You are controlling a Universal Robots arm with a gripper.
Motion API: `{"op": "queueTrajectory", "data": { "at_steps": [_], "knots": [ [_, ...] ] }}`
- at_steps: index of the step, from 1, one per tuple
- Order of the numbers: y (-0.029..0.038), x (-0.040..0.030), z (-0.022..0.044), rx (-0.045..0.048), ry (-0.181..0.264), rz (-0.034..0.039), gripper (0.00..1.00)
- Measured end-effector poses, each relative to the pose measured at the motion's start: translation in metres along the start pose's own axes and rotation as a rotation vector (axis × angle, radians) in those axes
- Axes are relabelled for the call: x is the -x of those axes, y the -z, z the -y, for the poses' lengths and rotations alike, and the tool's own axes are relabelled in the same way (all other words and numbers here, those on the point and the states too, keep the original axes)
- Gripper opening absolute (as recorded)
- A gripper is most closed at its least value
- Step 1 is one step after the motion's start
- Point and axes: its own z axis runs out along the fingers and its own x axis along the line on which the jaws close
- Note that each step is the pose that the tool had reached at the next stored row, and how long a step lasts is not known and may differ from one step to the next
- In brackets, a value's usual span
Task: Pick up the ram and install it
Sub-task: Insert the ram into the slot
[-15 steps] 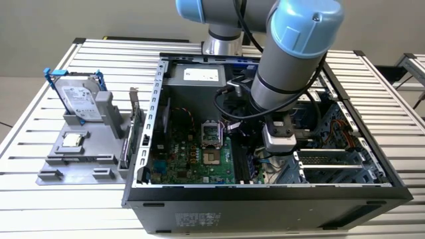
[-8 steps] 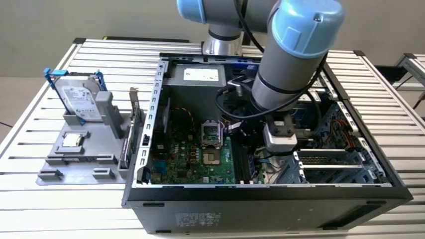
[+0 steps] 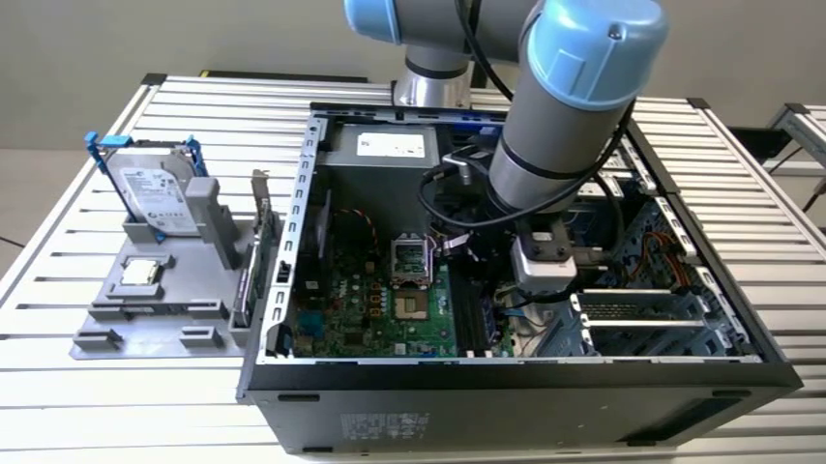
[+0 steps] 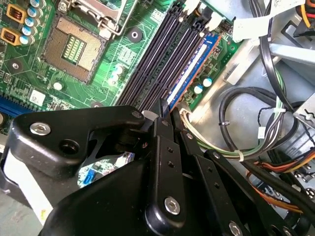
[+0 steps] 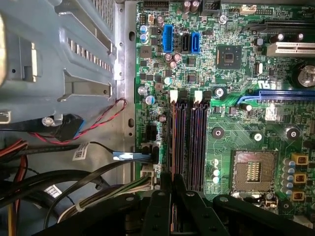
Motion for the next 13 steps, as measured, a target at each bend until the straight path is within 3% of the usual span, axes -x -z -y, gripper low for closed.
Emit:
{"op": "queueTrajectory", "data": {
  "at_steps": [13],
  "knots": [
    [-0.0056,-0.0001,0.0025,0.0006,-0.001,0.0001,0.0]
  ]
}}
